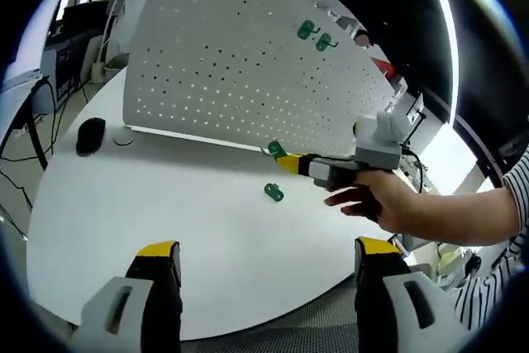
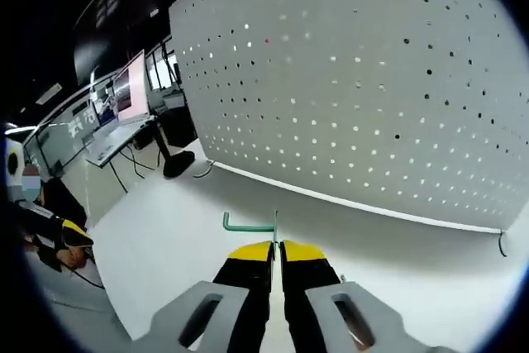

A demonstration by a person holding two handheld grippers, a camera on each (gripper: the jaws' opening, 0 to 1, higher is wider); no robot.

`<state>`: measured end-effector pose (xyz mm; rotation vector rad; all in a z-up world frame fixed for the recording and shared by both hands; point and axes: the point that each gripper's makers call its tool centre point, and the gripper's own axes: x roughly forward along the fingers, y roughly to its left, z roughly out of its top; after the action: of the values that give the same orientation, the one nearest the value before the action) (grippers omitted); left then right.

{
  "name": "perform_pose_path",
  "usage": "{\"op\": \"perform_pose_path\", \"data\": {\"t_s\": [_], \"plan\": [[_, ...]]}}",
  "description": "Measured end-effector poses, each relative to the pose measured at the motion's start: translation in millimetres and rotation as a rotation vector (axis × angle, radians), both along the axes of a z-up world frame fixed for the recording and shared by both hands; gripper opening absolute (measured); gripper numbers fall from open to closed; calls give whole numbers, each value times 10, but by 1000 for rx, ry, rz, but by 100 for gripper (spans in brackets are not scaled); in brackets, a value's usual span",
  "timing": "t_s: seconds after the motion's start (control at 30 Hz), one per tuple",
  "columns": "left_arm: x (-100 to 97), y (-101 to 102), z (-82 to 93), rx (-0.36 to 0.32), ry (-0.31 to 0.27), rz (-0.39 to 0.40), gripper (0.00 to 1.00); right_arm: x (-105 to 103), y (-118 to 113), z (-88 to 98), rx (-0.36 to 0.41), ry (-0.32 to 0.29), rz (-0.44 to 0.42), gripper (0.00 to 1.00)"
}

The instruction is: Insert the hook assembly into the mounting plate slot until the hook locks in place.

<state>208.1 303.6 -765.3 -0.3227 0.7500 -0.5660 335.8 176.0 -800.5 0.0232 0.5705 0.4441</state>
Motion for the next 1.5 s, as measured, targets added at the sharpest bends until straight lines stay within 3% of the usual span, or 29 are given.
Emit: {"op": "perform_pose_path", "data": {"t_s": [0.23,0.8,1.1,1.27,1.5], "plan": [[169,-31,182,5,-36,-1,88,-167,53,268,66,-57,9,0],[418,-427,539,-98,-66,-26,81,-613,259,840,213,-187,68,0],[485,-586,720,-160,-81,-40,70,-773,366,1017,271,-222,98,0],[504,-649,823,-199,-115,-44,51,-820,389,1088,296,-235,100,0],[497,-701,862,-218,-114,-52,41,-840,413,1144,323,-246,92,0]]}}
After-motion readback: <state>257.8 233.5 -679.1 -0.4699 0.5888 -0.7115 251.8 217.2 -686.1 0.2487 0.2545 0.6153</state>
